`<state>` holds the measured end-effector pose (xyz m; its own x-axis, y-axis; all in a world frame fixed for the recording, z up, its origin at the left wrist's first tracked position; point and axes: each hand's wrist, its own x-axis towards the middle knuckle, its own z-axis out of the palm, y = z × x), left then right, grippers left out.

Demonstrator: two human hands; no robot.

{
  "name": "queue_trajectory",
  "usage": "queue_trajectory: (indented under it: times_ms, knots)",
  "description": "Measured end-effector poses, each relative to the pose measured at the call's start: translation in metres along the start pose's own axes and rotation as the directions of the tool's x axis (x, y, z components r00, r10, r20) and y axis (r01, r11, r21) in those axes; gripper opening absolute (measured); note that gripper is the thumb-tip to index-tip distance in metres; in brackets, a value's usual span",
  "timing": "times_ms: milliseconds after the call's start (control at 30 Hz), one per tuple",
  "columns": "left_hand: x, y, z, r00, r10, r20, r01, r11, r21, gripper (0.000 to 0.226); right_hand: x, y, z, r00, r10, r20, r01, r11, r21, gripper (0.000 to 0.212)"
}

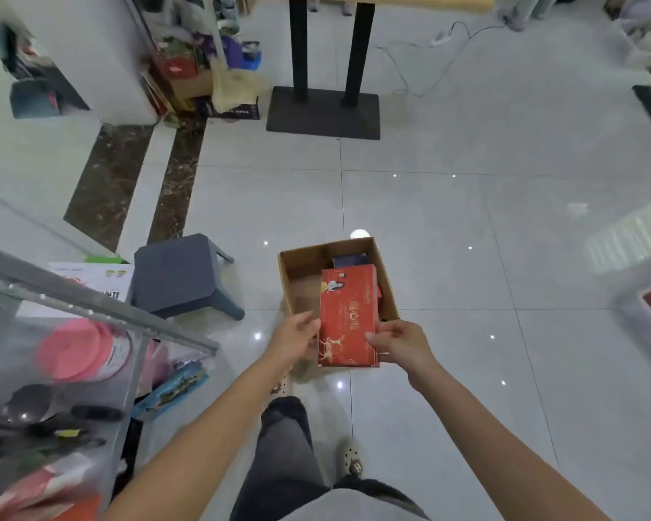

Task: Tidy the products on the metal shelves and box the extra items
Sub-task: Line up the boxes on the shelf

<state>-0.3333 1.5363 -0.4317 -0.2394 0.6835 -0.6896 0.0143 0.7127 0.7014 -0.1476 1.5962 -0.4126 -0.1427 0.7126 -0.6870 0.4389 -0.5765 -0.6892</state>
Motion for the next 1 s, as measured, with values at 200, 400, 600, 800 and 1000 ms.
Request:
queue_trajectory:
  times_ms: [200, 400, 600, 800, 1000]
  knots:
    - [0.113, 0.001, -0.076, 0.968, 0.246, -0.052, -0.145, 0.717, 0.682, 0.099, 0.084, -0.028, 0.054, 0.950, -0.178, -0.258, 0.071, 0.924, -0.375, 0.036]
    - [0.194, -0.008, -0.112, 0.938, 0.257, 0.231, -0.325, 0.428, 0.843, 0.121, 0.155, -0.016, 0.086, 0.982, -0.188, -0.024, 0.079, 0.518, -0.852, 0.034]
    - [0.218, -0.030, -0.116, 0.906, 0.195, 0.376, -0.422, 0.329, 0.845, 0.132, 0.178, -0.014, 0.093, 0.983, -0.112, 0.145, 0.164, 0.181, -0.970, 0.038]
    - [0.224, -0.031, -0.118, 0.889, 0.141, 0.436, -0.454, 0.391, 0.800, 0.137, 0.157, -0.022, 0.064, 0.906, -0.235, 0.352, 0.359, -0.011, -0.933, 0.042]
    - [0.224, -0.030, -0.110, 0.904, 0.125, 0.408, -0.417, 0.466, 0.780, 0.131, 0.154, -0.016, 0.055, 0.914, -0.250, 0.319, 0.329, -0.005, -0.944, 0.048]
